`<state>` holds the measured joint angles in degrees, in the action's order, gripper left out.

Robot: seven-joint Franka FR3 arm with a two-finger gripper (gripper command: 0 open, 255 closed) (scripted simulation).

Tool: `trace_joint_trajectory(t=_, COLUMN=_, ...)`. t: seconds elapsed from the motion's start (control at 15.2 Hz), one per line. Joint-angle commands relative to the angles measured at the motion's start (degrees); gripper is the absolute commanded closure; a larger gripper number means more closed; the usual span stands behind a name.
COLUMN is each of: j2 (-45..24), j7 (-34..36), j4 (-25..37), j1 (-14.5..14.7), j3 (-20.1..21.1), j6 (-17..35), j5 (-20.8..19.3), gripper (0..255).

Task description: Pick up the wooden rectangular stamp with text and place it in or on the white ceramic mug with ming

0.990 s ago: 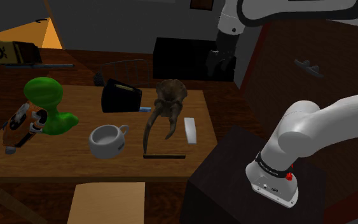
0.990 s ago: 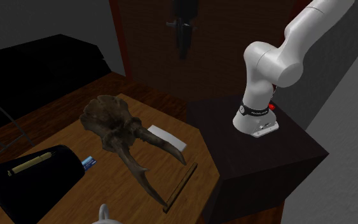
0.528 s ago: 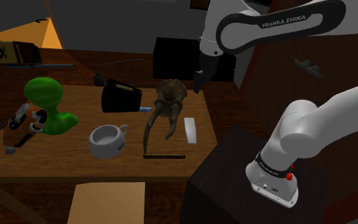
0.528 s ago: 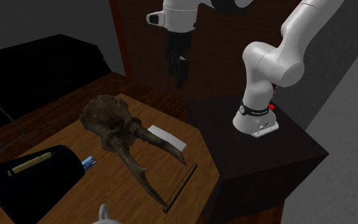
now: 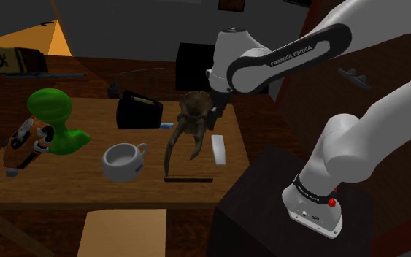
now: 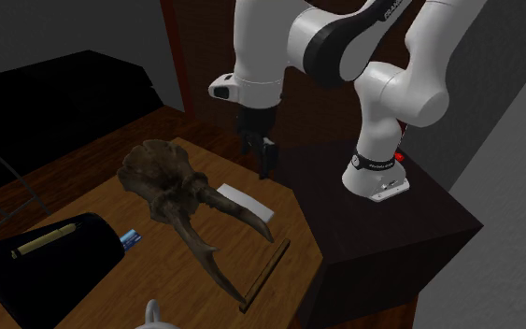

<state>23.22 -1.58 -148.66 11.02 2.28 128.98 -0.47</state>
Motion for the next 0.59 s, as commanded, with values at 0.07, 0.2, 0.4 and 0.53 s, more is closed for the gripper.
trace_joint_trajectory(t=0.07, j2=-5.1, j7=-1.78, j4=-0.65, j1=1.75, j3=1.06, j6=5.54, j5=0.19, gripper=0)
trace_joint_trajectory(t=0.2, j2=-8.68, j7=-2.79, j4=-0.72, j1=2.83, j3=1.86, j6=9.0, j5=0.19, gripper=0)
trace_joint_trajectory(t=0.4, j2=-14.28, j7=-4.12, j4=-0.46, j1=4.32, j3=3.15, j6=14.03, j5=-0.12, gripper=0)
trace_joint_trajectory(t=0.53, j2=-18.14, j7=-4.81, j4=-0.04, j1=5.22, j3=4.03, j6=17.26, j5=-0.64, gripper=0)
